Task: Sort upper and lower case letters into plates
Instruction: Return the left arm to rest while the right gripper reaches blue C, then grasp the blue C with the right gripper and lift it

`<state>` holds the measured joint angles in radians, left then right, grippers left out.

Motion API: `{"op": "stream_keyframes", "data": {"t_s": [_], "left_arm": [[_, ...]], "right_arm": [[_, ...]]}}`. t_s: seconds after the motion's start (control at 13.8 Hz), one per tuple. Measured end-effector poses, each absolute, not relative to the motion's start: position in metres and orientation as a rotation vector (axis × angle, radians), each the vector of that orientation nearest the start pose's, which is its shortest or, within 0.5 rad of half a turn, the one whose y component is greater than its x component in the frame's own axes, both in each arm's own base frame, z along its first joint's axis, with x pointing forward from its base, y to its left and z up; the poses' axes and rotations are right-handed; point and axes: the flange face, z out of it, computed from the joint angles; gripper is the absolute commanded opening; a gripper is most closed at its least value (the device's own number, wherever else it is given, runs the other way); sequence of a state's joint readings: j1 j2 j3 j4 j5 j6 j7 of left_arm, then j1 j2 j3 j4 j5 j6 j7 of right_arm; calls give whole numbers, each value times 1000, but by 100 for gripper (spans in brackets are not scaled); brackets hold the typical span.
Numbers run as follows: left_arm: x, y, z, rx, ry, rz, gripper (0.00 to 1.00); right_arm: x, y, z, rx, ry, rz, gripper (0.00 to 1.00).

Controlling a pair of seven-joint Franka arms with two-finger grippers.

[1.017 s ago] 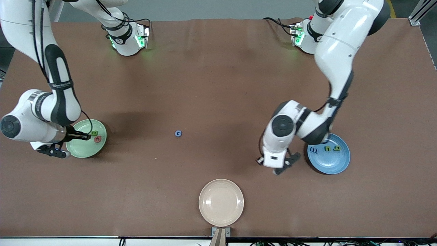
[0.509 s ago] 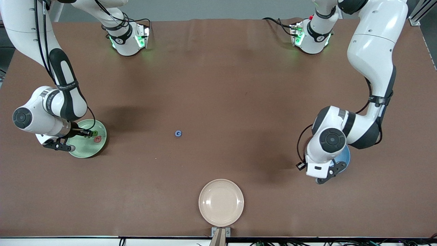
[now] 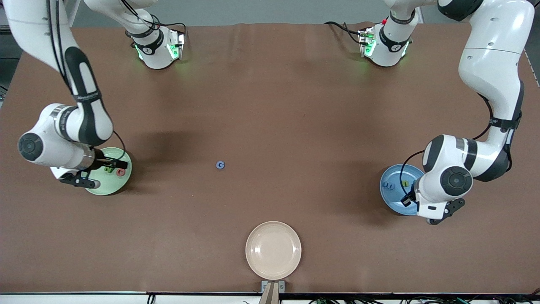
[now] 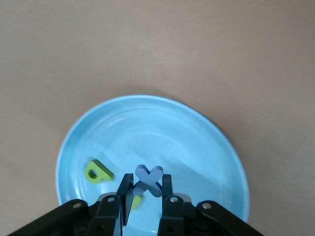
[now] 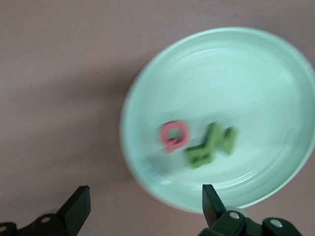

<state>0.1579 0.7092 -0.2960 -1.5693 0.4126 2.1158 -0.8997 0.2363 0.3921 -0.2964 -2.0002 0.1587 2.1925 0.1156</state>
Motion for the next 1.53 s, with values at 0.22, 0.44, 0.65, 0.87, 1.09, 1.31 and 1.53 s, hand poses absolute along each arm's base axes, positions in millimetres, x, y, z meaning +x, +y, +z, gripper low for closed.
{"op": "stream_keyframes", "data": {"t_s": [0.22, 0.44, 0.65, 0.87, 1.09, 1.31, 1.53], "left_arm": [[695, -51, 245, -2852, -844, -1, 100], [710, -51, 310, -2894, -747, -132, 100], [713, -27, 386, -2962, -493, -165, 100], [702, 19, 439, -3009, -427, -126, 100], [684, 33, 483, -3052, -380, -95, 100], [659, 38, 516, -3106, -393, 9, 100], [640, 45, 547, -3104, -390, 43, 100]], "right_arm": [[578, 101, 265, -3101, 636, 245, 100], [563, 191, 262, -3077, 792, 136, 100], [546, 257, 242, -3085, 783, 63, 100], [546, 285, 218, -3068, 754, 0, 100], [550, 304, 201, -3065, 729, -19, 100], [549, 314, 190, -3075, 707, -6, 94], [540, 323, 181, -3089, 682, 31, 80]]}}
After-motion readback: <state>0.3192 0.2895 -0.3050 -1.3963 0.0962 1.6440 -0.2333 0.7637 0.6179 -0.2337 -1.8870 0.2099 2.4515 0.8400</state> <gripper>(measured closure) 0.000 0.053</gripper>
